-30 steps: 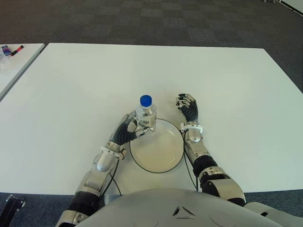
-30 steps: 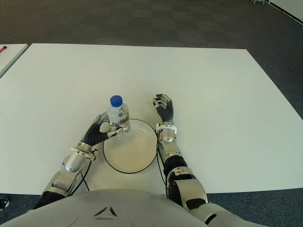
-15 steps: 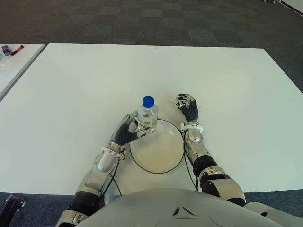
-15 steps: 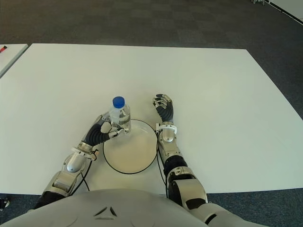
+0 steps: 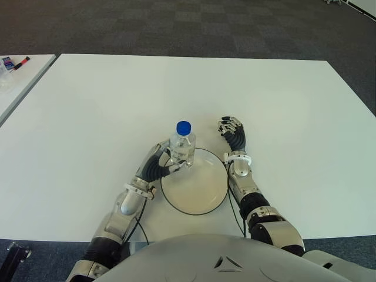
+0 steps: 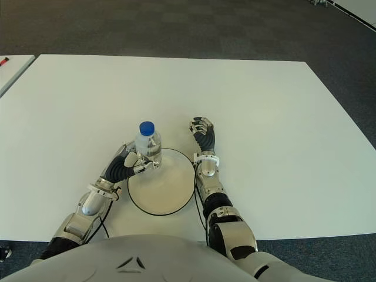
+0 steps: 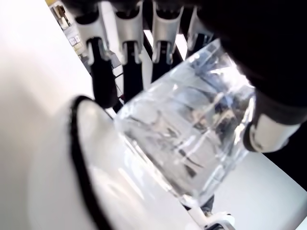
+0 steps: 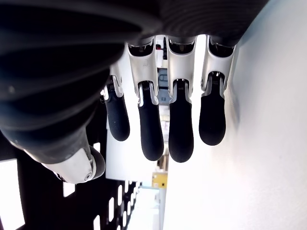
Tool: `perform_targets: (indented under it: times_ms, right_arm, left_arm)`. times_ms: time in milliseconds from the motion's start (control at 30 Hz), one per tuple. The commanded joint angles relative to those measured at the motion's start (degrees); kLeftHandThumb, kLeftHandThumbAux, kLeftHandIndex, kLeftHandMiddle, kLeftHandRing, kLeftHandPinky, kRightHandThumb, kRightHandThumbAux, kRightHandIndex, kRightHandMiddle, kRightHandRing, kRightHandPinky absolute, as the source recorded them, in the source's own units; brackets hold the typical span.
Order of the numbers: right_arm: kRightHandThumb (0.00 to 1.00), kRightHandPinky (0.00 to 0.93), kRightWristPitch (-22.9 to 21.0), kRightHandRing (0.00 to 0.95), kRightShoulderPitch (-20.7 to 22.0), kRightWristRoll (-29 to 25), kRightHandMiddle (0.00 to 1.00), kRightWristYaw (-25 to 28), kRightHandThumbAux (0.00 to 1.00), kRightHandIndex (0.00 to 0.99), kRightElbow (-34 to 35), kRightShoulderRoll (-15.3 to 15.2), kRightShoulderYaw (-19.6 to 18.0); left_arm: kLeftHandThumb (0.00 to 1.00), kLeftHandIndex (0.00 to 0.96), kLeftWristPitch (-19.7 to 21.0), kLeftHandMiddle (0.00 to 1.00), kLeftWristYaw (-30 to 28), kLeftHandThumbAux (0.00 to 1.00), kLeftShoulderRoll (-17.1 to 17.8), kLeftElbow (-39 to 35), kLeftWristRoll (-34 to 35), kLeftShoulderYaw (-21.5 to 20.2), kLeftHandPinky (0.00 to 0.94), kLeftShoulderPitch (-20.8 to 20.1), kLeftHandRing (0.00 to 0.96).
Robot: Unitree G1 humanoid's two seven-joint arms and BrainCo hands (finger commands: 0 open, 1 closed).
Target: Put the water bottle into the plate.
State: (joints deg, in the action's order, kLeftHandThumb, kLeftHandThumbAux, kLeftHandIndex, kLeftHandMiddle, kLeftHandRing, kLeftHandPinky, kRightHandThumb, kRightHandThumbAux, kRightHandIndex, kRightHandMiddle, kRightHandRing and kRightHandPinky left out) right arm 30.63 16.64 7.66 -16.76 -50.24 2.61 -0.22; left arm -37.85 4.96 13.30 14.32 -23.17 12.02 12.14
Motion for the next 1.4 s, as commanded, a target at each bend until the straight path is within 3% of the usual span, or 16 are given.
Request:
perform_targets:
  times_ms: [33, 633, 1400]
  right_arm:
    - [0.942, 0.563, -1.2, 0.533, -0.8, 0.2, 0.482, -0.2, 0.670, 0.352, -2.2, 0.2, 0.0]
    - [0.942, 0.555, -1.2, 0.528, -0.5, 0.0, 0.484, -0.4, 0.670, 0.352, -2.8, 0.5, 0.0]
    - [0.941, 0.579, -0.1, 0.533, -0.1, -0.1, 0.484, -0.7, 0.671, 0.349, -4.1, 0.8, -0.2]
  left_arm:
    - [0.721, 0.147, 0.7, 0.263, 0.7, 0.560, 0.9, 2.1, -2.1, 0.5, 0.355, 0.0, 0.300]
    - [0.683, 0.126, 1.4, 0.223, 2.8, 0.548, 2.1, 3.2, -5.5, 0.6, 0.338, -0.7, 0.269]
    - [0.657, 0.098, -1.4, 0.173, 15.6, 0.519, 3.4, 5.8, -15.1, 1.3, 0.261, -2.8, 0.196]
